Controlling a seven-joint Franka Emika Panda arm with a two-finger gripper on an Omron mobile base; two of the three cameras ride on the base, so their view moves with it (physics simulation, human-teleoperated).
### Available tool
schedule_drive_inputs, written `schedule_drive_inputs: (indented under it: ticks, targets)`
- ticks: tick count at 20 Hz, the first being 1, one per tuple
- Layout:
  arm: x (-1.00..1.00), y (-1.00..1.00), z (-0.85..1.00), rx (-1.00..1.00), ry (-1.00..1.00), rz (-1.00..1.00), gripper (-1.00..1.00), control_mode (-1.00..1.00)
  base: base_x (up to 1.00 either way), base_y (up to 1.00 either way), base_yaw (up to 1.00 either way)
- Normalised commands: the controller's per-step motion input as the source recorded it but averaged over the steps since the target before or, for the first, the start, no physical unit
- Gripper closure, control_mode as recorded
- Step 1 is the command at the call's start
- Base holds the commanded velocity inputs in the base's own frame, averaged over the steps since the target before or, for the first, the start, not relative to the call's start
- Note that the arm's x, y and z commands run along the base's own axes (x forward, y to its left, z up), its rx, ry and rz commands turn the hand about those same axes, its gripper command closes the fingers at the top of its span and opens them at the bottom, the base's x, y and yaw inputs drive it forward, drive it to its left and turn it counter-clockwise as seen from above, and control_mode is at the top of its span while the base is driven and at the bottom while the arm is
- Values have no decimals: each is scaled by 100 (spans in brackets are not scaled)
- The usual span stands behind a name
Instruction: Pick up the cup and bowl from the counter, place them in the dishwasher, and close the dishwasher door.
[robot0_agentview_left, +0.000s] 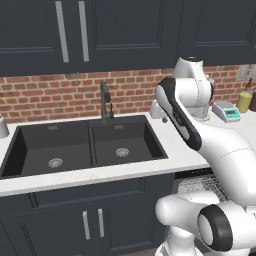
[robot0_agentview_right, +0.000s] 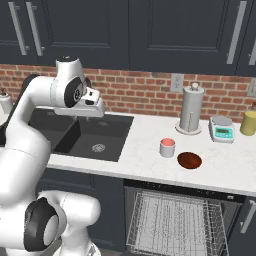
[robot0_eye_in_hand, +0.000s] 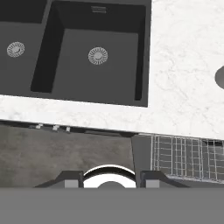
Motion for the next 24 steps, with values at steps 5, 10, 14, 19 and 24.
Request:
schedule_drive_inputs:
  ticks: [5, 10, 14, 19, 24]
  targets:
    - [-11, -35, -9, 0, 6, -7, -100, -100, 0, 0, 0]
    - [-74, -85, -12, 4, 8, -22, -100, -100, 0, 0, 0]
    - [-6, -74, -6, 1, 2, -14, -100, -100, 0, 0, 0]
    - [0, -82, -17, 0, 0, -9, -100, -100, 0, 0, 0]
    - [0, -79, -25, 0, 0, -9, -100, -100, 0, 0, 0]
